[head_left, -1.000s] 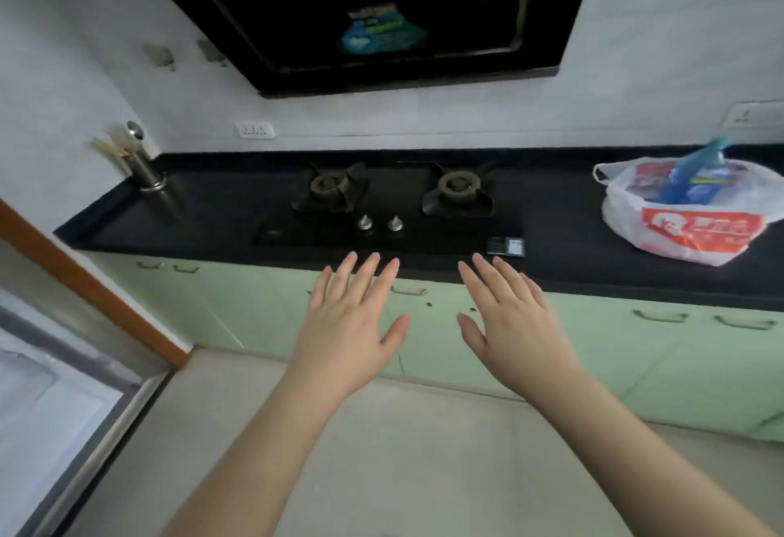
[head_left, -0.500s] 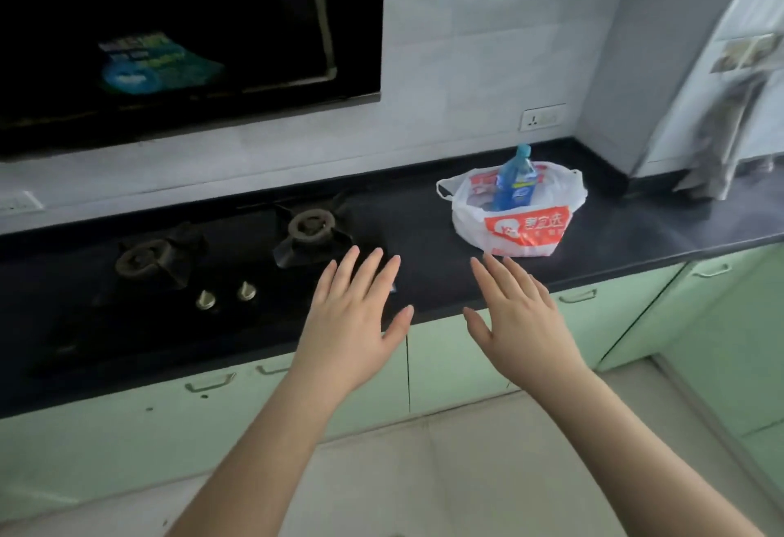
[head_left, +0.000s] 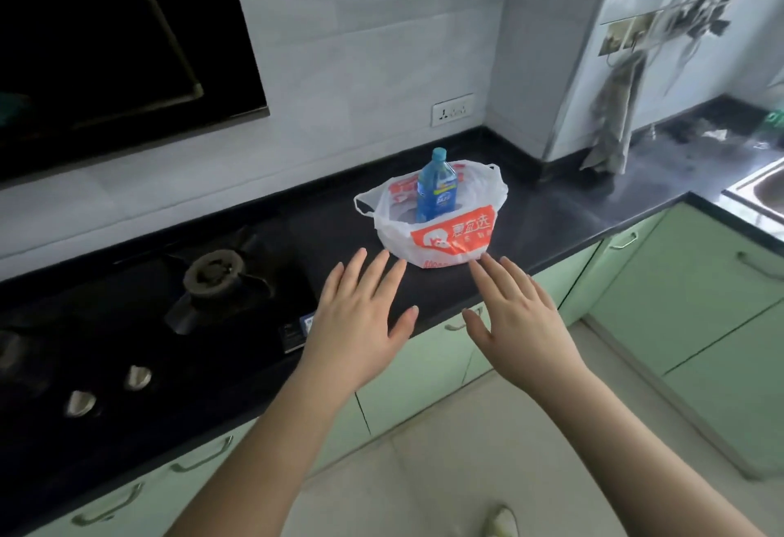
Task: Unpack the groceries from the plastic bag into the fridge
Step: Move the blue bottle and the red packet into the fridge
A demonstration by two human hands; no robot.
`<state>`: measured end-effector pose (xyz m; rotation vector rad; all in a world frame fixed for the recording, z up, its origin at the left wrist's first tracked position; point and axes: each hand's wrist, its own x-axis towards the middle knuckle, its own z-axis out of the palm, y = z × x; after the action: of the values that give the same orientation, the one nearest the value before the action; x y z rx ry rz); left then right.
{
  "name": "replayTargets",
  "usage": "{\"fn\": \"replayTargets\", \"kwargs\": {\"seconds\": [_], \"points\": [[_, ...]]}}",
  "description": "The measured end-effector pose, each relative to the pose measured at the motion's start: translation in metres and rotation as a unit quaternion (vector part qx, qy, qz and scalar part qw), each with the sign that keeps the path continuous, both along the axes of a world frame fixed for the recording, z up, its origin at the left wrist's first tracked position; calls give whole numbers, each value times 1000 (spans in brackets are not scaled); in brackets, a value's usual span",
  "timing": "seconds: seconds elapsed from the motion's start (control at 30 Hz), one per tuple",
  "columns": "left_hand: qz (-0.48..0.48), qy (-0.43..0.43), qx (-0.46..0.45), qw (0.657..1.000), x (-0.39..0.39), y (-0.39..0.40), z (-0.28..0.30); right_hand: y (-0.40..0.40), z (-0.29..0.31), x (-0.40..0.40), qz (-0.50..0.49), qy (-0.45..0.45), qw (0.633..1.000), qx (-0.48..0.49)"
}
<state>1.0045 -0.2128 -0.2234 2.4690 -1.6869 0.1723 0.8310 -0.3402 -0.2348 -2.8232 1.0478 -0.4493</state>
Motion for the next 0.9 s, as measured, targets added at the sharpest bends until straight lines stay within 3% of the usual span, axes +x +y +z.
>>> {"fn": "replayTargets", "kwargs": {"seconds": [0.43, 0.9], "points": [[27, -3, 38, 999, -3, -152, -20, -157, -7, -13, 27, 38, 998, 38], [86, 19, 47, 995, 32, -194, -33, -224, -38, 58, 112, 86, 984, 110]]}}
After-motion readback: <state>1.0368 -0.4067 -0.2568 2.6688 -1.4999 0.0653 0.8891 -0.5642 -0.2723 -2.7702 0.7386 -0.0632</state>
